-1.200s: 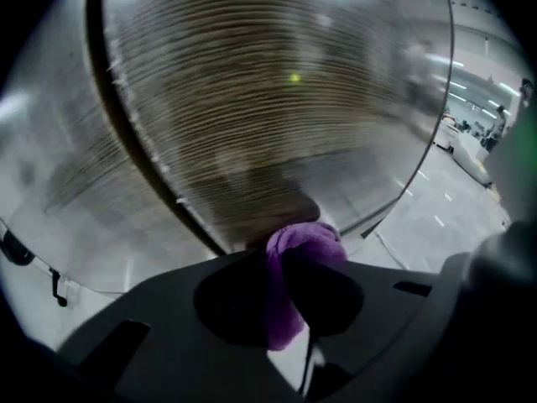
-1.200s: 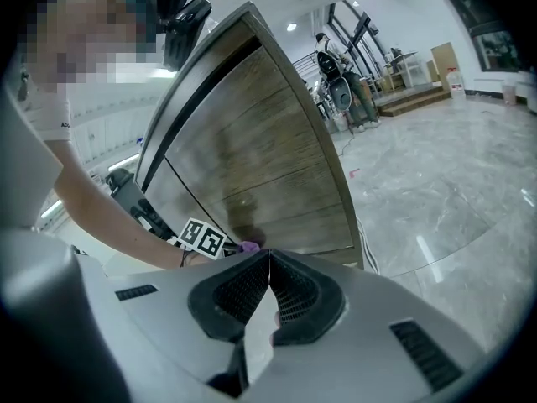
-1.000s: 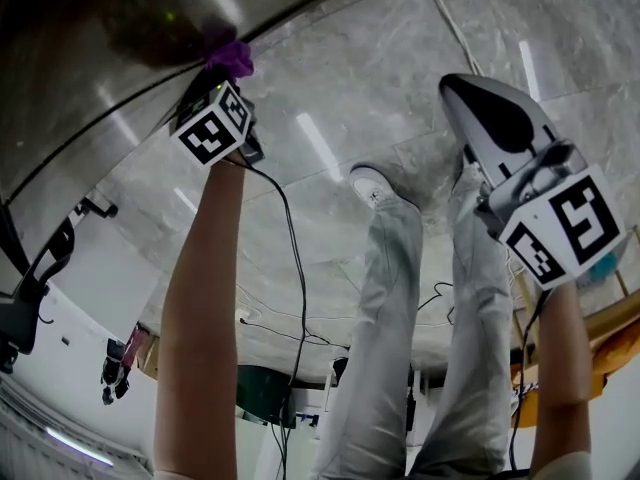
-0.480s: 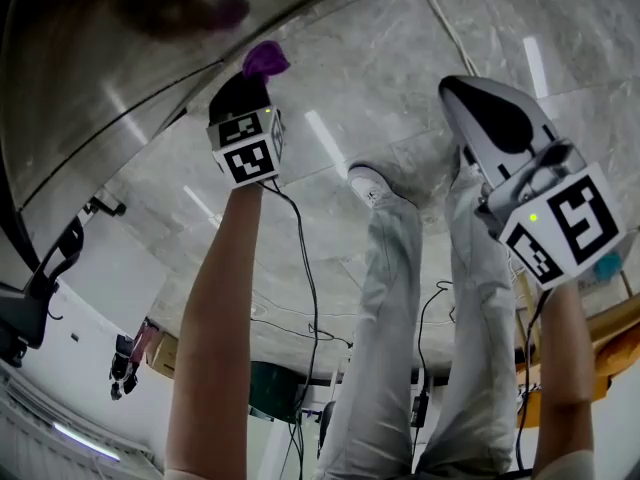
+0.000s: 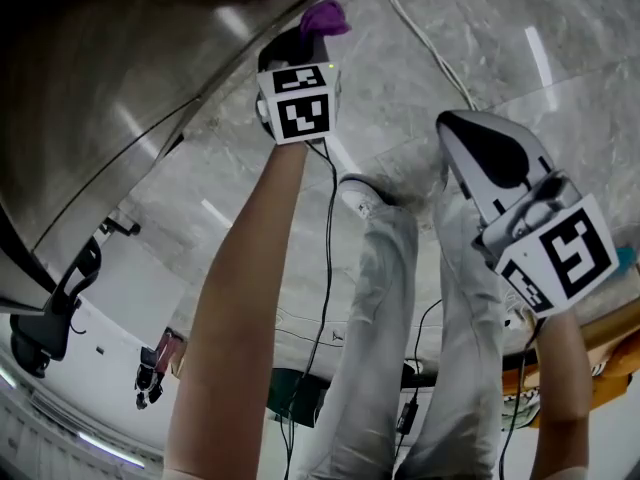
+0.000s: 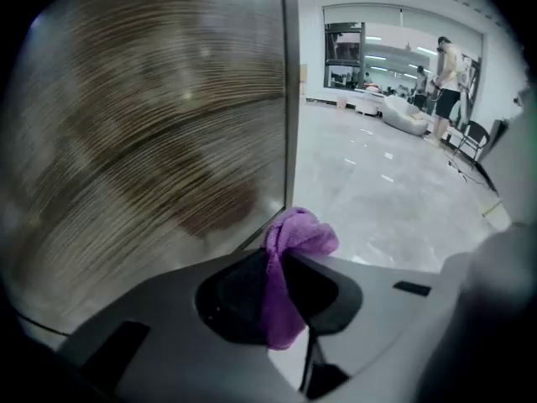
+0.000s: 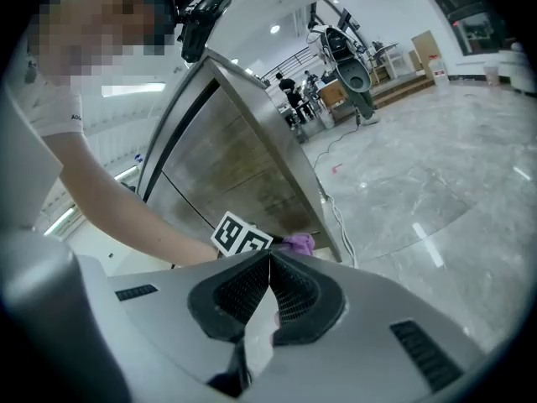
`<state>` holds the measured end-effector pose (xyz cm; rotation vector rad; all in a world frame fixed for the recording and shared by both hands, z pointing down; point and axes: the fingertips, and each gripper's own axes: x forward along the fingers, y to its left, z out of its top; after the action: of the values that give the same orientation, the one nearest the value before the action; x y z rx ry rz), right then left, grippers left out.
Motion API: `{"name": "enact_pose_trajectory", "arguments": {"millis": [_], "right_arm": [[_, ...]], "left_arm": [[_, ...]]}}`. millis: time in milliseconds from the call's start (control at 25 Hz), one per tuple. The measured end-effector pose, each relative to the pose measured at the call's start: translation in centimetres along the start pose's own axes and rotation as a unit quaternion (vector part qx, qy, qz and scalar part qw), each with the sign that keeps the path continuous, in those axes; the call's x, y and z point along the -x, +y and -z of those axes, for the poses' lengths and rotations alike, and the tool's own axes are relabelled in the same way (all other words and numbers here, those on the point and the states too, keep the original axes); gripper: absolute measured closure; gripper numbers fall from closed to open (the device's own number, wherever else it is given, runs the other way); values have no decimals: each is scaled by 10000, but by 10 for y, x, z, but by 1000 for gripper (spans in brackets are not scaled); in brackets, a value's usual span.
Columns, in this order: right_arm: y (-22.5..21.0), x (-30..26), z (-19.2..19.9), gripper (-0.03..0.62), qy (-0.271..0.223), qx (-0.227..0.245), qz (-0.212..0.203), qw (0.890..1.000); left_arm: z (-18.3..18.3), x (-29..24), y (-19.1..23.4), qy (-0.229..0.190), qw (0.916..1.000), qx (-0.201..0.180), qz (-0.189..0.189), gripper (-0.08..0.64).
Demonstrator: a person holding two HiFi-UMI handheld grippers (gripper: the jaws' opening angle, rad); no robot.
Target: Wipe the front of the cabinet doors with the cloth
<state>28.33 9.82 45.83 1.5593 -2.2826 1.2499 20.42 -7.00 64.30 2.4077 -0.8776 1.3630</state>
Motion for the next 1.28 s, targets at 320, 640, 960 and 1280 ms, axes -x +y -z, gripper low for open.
{"name": "enact_pose_trajectory", "arguments": {"millis": [320, 640, 960, 1280], "right_arm": [[-31, 24, 31, 565, -111, -305, 442, 9985], [-12, 11, 47, 565, -35, -195, 421, 9989], [20, -16, 47, 565, -60, -17, 320, 9995], [53, -47, 57, 565, 189, 250, 97, 9995]], "left_arm": [[-28, -45, -11, 181, 9988, 445, 47, 502], [15, -27, 50, 210, 9902, 1346, -301, 502], [79, 5, 119, 341, 9796, 1841, -725, 502], [158, 46, 201, 578, 9591, 2354, -1465, 501]]}}
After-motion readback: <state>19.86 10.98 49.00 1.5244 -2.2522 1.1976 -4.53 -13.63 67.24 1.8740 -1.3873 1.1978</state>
